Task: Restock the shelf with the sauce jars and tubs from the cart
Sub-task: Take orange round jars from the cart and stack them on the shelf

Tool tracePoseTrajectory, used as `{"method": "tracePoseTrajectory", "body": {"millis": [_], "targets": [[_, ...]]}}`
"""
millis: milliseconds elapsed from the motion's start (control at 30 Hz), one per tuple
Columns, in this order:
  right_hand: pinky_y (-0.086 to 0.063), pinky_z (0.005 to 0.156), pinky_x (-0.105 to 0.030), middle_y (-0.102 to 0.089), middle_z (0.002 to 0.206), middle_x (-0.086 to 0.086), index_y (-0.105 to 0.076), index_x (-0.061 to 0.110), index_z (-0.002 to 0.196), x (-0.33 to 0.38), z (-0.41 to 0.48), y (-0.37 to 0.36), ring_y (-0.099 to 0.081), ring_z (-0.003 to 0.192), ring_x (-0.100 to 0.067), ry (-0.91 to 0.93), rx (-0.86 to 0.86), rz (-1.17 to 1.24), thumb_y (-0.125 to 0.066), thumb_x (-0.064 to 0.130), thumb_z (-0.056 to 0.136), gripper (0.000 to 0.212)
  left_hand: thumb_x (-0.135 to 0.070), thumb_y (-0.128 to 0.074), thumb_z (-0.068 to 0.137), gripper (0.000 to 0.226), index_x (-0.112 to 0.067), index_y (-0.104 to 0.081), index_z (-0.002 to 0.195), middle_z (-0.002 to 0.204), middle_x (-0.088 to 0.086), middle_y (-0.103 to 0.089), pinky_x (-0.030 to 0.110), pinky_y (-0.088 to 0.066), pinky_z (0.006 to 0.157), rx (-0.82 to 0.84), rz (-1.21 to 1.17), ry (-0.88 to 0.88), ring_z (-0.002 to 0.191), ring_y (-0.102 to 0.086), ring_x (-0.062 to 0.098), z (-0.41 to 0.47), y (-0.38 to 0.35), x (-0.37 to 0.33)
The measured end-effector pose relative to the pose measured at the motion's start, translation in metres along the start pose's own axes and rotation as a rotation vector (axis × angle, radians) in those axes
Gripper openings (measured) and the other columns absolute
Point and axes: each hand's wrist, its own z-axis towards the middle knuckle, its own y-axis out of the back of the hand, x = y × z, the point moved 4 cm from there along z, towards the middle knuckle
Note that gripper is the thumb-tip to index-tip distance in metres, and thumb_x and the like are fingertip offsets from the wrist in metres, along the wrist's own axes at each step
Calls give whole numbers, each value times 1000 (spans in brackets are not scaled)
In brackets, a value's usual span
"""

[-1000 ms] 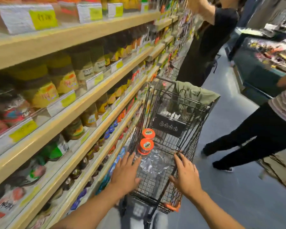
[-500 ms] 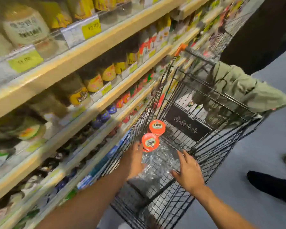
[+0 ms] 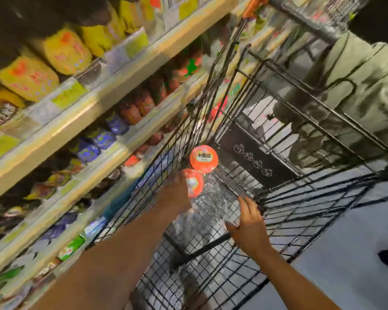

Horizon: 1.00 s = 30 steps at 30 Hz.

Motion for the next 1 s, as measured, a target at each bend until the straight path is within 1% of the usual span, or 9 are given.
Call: {"method": "tracePoseTrajectory", "body": {"millis": [133, 233, 367, 467, 567, 700, 833, 900, 1000], "targets": [[-29, 118, -41, -20, 162, -11, -19, 10, 156, -8, 13, -8, -20, 149, -27, -26, 32, 10, -63, 50, 89, 89, -18, -64, 91, 99, -6, 7, 159, 168, 13, -2, 43, -53, 96, -122, 158, -27, 141, -43, 30, 19, -6, 1], [-26, 119, -42, -16, 163, -10, -14, 11, 157, -13, 21, -16, -17, 150, -26, -16, 51, 39, -62, 48, 90, 90, -33, -76, 86, 115, -10, 11, 159, 166, 12, -6, 41, -56, 89, -146, 93, -30, 133, -51, 31, 35, -15, 8], [-27, 118, -39, -17, 162, -11, -15, 13, 156, -16, 34, -26, -20, 148, -27, -5, 57, 60, -66, 41, 89, 90, -46, -84, 75, 130, -22, 12, 160, 166, 9, -5, 46, -47, 105, -133, -224, -148, 146, -32, 31, 49, -31, 23], [-28, 117, -38, -20, 160, -11, -17, 12, 156, -16, 46, -34, -23, 147, -26, 8, 42, 85, -69, 36, 87, 89, -51, -92, 63, 137, -46, 8, 156, 160, 0, -30, 52, -51, 100, -189, -650, -98, 139, -43, 23, 49, -49, 40], [-27, 119, -40, -21, 160, -12, -17, 11, 156, -17, 63, -41, -22, 148, -27, 8, 32, 89, -71, 35, 87, 90, -46, -94, 61, 129, -65, 1, 147, 146, -20, -46, 35, -49, 100, -231, -956, -61, 133, -48, 7, 42, -67, 43], [-29, 118, -42, -20, 160, -10, -17, 13, 155, -20, 86, -51, -23, 148, -27, -12, 36, 85, -73, 34, 85, 92, -53, -87, 56, 114, -77, -9, 135, 130, -44, -41, 14, -46, 95, -304, -1078, -82, 121, -44, -22, 40, -74, 36], [-26, 119, -41, -22, 160, -10, -16, 13, 156, -17, 106, -58, -22, 147, -27, -20, 30, 84, -72, 35, 85, 93, -44, -97, 52, 114, -53, -31, 145, 136, -26, -53, 41, -53, 102, -395, -1120, -91, 129, -52, 3, 50, -75, 32], [-27, 119, -41, -25, 158, -10, -17, 12, 155, -15, 113, -62, -24, 147, -26, -25, 19, 110, -74, 32, 83, 94, -44, -96, 48, 109, -56, -36, 138, 129, -30, -54, 42, -55, 98, -438, -1104, -68, 124, -55, 5, 52, -74, 31], [-31, 115, -42, -27, 157, -9, -19, 14, 154, -10, 120, -66, -27, 145, -28, -31, 19, 164, -76, 31, 83, 93, -45, -95, 45, 103, -57, -41, 133, 128, -21, -60, 47, -56, 96, -438, -1161, -27, 122, -58, 8, 53, -75, 31]]}}
